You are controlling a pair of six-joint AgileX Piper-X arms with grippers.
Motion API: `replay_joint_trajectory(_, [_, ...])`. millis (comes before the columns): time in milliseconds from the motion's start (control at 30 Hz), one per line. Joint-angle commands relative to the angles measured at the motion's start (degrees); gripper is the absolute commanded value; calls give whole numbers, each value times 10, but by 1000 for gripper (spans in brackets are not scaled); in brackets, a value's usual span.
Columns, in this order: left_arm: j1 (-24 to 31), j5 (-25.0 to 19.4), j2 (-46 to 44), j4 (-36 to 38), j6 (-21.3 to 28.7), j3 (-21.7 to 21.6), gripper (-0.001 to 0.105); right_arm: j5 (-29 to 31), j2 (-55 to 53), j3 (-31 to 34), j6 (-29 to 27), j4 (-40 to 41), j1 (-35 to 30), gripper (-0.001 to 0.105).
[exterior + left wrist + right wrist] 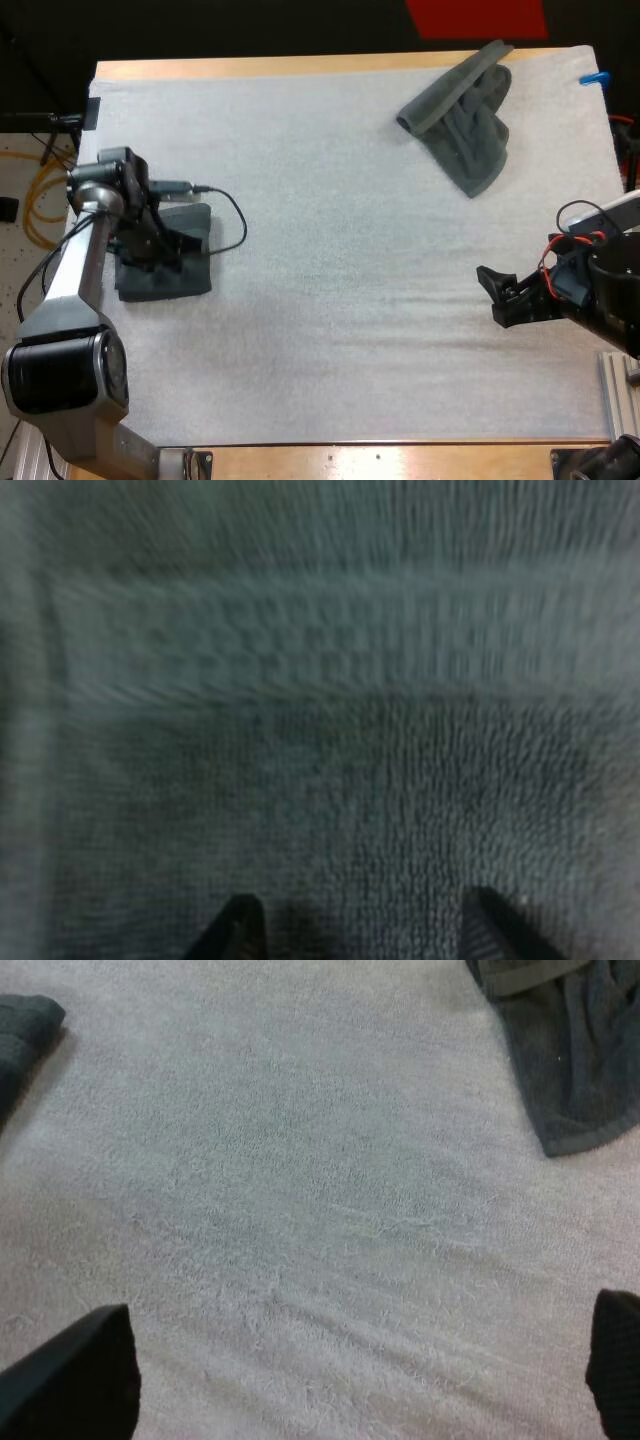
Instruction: Pick towel from pile fold and stack
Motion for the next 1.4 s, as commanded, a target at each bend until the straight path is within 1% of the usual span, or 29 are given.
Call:
replay_joint_trajectory(0, [-1,-1,1,-10,-6,11,42,-6,-4,-5,2,-10,1,87])
replay_joint_trajectory(67, [-1,-8,1,-27,-6,32,42,-6,-4,-5,3,-17,1,87])
replay_joint_trajectory(200, [-1,-21,1,-34,-6,39,42,-18,-4,-5,19,-29,1,87])
replay_joint_trajectory(300, [-1,-20,1,-29,-5,21,42,-70,-4,-5,30,-42,1,87])
replay_joint_trajectory(367, [-1,-19,-2,-19,-5,-2,42,-108,-4,-5,39,-52,1,87])
replay_joint_trajectory(433, [-1,-19,-10,-14,-5,-22,42,-123,-2,-5,56,-60,1,87])
replay_joint_trajectory(533, [-1,-19,-34,-13,-5,-54,42,-132,1,-5,77,-63,1,87])
replay_joint_trajectory(667, [-1,-10,-91,-13,-6,-92,42,-135,17,-5,79,-68,1,87])
replay_joint_trajectory(767, [-6,0,-142,-19,-9,-106,42,-135,47,-5,79,-84,1,87])
replay_joint_trajectory(833, [-14,0,-178,-22,-9,-107,42,-133,68,-5,76,-98,1,87])
replay_joint_trajectory(933, [-27,0,-240,-22,-9,-107,42,-115,102,-5,60,-123,-4,87])
replay_joint_trajectory(1000, [-35,0,-274,-22,-9,-107,42,-113,118,-5,50,-130,-20,87])
replay_joint_trajectory(1100, [-41,0,-322,-19,-6,-107,42,-113,133,-5,38,-131,-78,87])
replay_joint_trajectory(1200, [-41,0,-366,-5,2,-107,42,-114,136,-5,17,-128,-154,87])
replay_joint_trajectory(1267, [-41,0,-401,11,18,-107,42,-117,131,-5,-5,-117,-221,87])
replay_joint_trajectory(1300, [-41,0,-410,14,22,-107,42,-118,129,-5,-14,-113,-236,87])
replay_joint_trajectory(1367, [-41,0,-444,13,26,-107,42,-116,117,-5,-40,-94,-291,87])
